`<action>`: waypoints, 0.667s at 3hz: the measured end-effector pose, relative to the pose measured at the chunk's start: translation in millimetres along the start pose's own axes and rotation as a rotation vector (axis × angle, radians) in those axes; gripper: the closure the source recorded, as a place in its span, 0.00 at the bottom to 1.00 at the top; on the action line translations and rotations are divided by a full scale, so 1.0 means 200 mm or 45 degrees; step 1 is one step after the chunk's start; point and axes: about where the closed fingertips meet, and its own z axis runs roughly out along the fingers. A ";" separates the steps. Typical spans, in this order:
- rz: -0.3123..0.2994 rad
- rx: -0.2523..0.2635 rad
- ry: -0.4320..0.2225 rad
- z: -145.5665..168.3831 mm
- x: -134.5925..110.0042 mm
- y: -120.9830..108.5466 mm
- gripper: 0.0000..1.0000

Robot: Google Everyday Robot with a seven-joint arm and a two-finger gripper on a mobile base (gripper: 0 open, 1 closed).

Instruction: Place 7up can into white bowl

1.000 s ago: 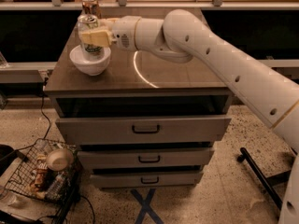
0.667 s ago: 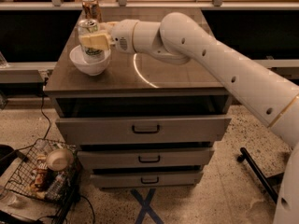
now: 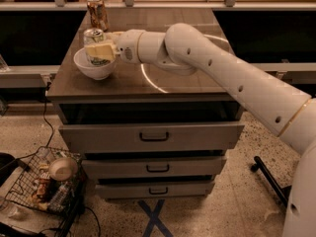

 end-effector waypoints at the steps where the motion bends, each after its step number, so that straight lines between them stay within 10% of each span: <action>1: 0.000 -0.006 0.000 0.01 0.00 0.01 0.77; 2: 0.000 -0.010 0.000 0.02 0.00 0.02 0.55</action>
Offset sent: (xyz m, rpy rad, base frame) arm -0.0006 0.0020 -0.0004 0.0001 0.0006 0.0024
